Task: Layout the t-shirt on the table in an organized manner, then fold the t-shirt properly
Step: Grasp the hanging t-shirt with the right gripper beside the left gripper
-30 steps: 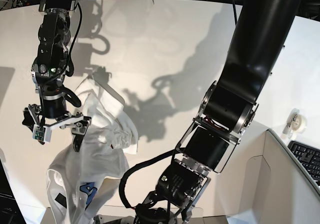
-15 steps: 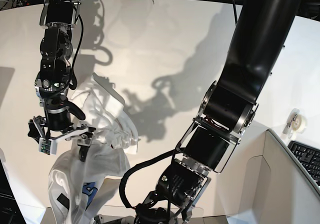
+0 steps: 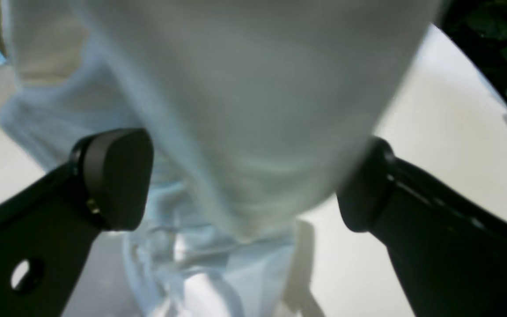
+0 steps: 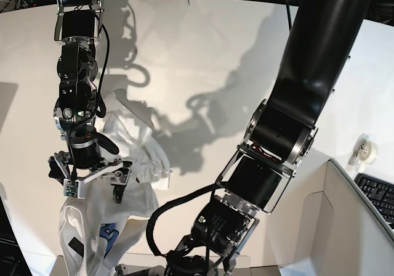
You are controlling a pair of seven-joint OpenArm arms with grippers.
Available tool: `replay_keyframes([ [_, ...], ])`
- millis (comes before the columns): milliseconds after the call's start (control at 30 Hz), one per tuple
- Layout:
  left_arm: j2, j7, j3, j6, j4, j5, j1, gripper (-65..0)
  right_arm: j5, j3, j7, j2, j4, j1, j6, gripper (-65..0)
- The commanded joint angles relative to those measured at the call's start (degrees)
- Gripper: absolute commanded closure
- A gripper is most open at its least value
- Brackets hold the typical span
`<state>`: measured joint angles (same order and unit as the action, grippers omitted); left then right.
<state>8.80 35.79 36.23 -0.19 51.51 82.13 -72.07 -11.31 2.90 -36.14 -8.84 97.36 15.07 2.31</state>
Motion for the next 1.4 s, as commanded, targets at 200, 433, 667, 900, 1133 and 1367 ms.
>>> replay_keyframes([
  [200, 0.2, -1.46, -0.23, -0.83, 0.76, 1.17, -2.93, 0.0, 0.19, 2.69, 1.55, 0.45, 2.11, -0.87, -0.06, -42.7],
  [433, 0.2, -1.46, -0.14, -0.83, 0.67, 1.08, -2.93, 0.0, 0.19, 3.3, 1.63, 1.85, 4.48, -2.72, 0.02, -6.9],
  [667, 0.2, -1.46, -0.14, -0.83, 0.67, 1.08, -2.93, 0.0, 0.19, 3.39, 1.63, 1.85, 5.36, -2.72, 0.02, -5.4],
  [900, 0.2, -1.46, -0.05, -0.83, 0.85, 1.08, -2.93, 0.0, 0.28, 3.21, 1.46, 1.76, 12.22, -4.39, 0.11, 0.0],
  [1133, -4.45, -1.55, 3.11, -0.83, 1.11, 1.08, -2.93, 0.0, 0.28, 3.21, 1.46, 1.76, 19.34, -6.5, 0.11, 0.0],
  [1367, -11.3, -1.9, 2.85, -0.83, 1.11, 1.08, -2.93, 0.0, 0.28, 4.01, 1.37, 1.85, 20.31, -5.97, 0.11, 0.0],
])
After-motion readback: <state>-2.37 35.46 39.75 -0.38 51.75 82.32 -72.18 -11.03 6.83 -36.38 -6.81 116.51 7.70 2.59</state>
